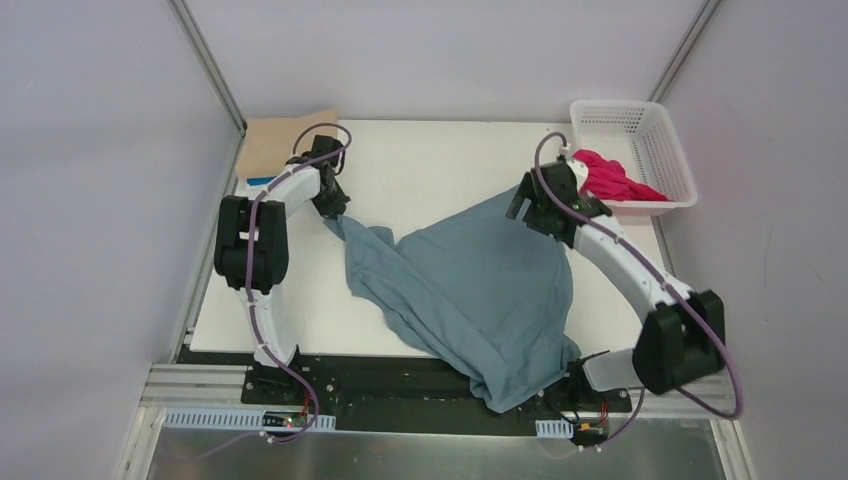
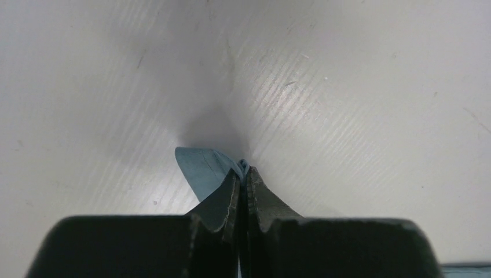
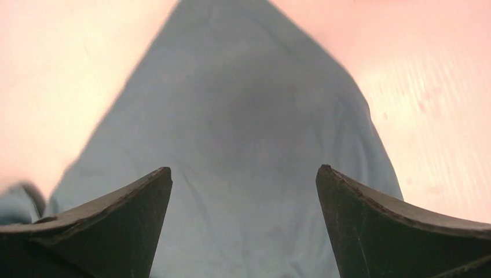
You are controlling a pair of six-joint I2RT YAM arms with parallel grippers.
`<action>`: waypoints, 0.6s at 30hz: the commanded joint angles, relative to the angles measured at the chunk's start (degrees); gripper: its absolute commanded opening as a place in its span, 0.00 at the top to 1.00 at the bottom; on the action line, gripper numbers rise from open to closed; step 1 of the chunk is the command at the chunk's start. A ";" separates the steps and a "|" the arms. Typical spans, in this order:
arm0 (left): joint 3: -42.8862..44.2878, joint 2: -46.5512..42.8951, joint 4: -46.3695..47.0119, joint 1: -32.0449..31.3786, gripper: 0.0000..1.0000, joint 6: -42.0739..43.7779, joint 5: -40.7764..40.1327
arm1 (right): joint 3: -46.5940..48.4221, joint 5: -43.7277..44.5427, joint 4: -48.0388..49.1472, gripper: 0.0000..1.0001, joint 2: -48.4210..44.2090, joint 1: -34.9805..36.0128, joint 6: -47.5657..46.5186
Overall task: Fold and stack the t-shirts
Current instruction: Flatten out the tshirt
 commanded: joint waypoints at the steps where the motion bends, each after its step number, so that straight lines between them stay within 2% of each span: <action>1: 0.54 -7.11 2.37 -0.38 1.00 5.66 -3.21 | 12.85 -2.98 4.36 0.01 13.58 -4.04 -4.47; 5: -2.73 -8.52 8.50 -0.47 1.00 9.44 6.05 | 25.79 -6.18 4.05 0.01 28.37 -7.53 -5.72; 11: -6.71 -10.00 12.34 -0.48 1.00 11.59 8.67 | 48.68 -5.63 -4.36 0.01 49.36 -10.25 -9.73; 15: -8.78 -11.65 13.79 -0.47 1.00 12.21 10.12 | 56.69 -6.20 -7.45 0.05 56.41 -11.68 -11.03; 18: -9.95 -12.69 14.94 -0.48 1.00 12.37 11.02 | 58.18 -7.02 -8.51 0.07 58.79 -11.96 -11.98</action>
